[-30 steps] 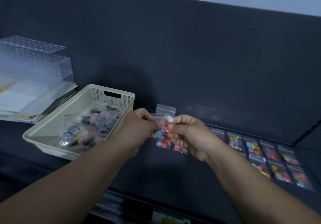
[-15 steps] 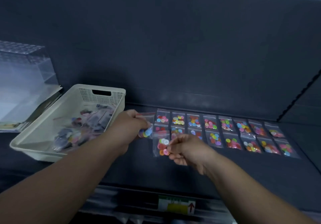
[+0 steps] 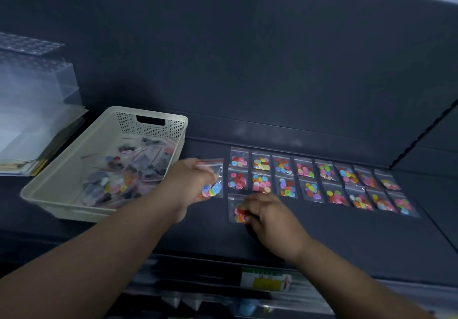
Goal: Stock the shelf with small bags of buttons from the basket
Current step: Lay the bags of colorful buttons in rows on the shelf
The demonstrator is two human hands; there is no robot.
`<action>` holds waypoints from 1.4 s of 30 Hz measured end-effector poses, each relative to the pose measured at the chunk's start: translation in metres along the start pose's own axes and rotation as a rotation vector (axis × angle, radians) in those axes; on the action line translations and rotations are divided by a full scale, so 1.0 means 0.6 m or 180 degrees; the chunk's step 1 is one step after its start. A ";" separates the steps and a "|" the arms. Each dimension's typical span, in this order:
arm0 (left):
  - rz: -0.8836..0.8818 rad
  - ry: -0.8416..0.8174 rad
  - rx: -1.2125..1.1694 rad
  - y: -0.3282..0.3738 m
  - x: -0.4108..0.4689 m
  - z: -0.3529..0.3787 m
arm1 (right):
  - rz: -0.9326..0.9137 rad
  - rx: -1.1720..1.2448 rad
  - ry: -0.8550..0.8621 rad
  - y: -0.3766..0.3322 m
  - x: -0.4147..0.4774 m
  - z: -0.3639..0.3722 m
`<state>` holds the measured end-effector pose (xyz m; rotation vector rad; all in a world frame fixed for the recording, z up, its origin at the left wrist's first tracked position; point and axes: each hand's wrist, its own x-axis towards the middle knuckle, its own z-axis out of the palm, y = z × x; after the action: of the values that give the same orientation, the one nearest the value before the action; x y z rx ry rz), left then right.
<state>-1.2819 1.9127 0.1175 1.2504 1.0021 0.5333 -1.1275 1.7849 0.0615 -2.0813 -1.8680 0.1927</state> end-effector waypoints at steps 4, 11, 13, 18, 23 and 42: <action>-0.0068 0.0132 -0.0121 -0.001 -0.001 0.006 | -0.0139 -0.0032 0.0099 0.006 0.011 0.004; -0.0125 0.0195 -0.0272 0.002 -0.010 0.020 | -0.0154 0.0091 0.0114 0.013 0.020 0.015; -0.0065 0.0174 -0.0218 0.003 -0.013 0.026 | 0.0137 0.0628 0.0275 0.010 0.023 0.004; 0.0001 -0.0057 -0.0144 0.008 -0.018 0.057 | 0.1171 0.3563 0.0108 -0.027 0.031 -0.063; 0.0110 -0.0259 0.0202 -0.002 -0.018 0.088 | 0.1415 0.3570 -0.0012 -0.016 0.018 -0.073; 0.1975 -0.0391 0.3562 -0.093 -0.006 0.071 | 0.0035 0.0168 0.0088 0.064 -0.034 -0.017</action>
<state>-1.2573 1.8719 0.0657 2.6039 0.7828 0.3298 -1.0908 1.7604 0.0557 -2.0493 -1.8163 0.2124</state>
